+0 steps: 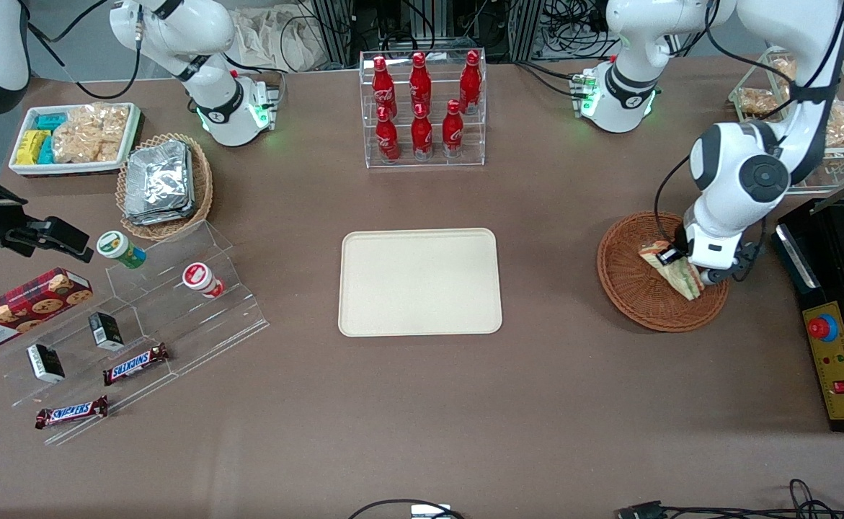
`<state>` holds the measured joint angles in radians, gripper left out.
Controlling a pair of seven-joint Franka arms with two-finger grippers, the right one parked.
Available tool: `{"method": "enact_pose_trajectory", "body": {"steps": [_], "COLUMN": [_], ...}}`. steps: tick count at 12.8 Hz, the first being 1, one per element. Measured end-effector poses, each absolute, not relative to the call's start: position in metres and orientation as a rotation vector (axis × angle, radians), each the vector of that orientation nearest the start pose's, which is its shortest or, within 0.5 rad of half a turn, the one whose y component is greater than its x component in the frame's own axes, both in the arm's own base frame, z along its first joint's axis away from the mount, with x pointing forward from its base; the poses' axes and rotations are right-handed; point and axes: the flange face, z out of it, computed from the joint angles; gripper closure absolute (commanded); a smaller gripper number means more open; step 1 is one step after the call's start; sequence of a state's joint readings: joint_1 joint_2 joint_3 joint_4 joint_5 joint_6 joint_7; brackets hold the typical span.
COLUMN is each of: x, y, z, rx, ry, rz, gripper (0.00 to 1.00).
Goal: Place sandwich from basket to tray
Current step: 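Close the left gripper on the sandwich and lift it, then carry the held sandwich with the left gripper over the cream tray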
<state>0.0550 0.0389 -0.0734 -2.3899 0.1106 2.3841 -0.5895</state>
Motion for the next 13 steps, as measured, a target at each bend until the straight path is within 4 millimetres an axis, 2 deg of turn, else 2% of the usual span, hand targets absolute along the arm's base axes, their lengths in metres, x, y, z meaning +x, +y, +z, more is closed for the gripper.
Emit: {"method": "enact_pose_trajectory", "body": {"steps": [2,4,6,10,13], "x": [0.507,0.52,0.526,0.515,0.502], "y": [-0.03,-0.066,-0.105,-0.192,-0.252], "z": [0.339,0.374,0.398,0.413,0.411], "rx": [-2.988,-3.001,-3.021,-3.067,-3.099], "ry": [-0.622,-0.516,-0.414,-0.191,-0.096], "rz": [0.018,0.008,-0.026,-0.078,-0.074], "gripper": [1.0,1.0,1.0,1.0,1.0]}}
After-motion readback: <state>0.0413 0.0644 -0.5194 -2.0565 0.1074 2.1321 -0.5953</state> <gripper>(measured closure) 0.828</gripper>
